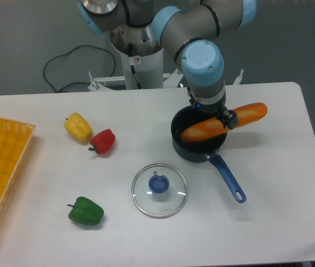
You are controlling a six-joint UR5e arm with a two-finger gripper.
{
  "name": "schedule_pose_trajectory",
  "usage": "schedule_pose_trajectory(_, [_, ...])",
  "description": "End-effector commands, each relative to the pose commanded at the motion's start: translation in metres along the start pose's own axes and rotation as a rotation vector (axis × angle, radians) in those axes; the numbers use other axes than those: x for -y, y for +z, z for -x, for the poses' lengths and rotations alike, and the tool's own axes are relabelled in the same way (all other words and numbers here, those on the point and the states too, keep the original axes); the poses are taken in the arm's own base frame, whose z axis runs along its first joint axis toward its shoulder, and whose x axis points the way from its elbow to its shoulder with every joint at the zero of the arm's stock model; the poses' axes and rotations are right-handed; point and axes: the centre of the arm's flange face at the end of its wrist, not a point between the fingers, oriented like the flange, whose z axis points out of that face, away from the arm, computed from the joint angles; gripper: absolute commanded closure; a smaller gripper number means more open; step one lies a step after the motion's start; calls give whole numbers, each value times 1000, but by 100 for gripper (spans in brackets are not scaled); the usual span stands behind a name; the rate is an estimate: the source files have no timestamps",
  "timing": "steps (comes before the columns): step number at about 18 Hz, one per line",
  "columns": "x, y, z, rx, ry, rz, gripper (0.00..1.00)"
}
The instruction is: Place the long bread in the pot
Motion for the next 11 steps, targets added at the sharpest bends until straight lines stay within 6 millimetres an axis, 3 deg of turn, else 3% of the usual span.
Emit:
schedule_pose_trajectory(6, [26, -24, 6, 32, 31, -107, 0])
schedule_pose_trajectory(11, [49, -24, -6, 32, 67, -111, 0])
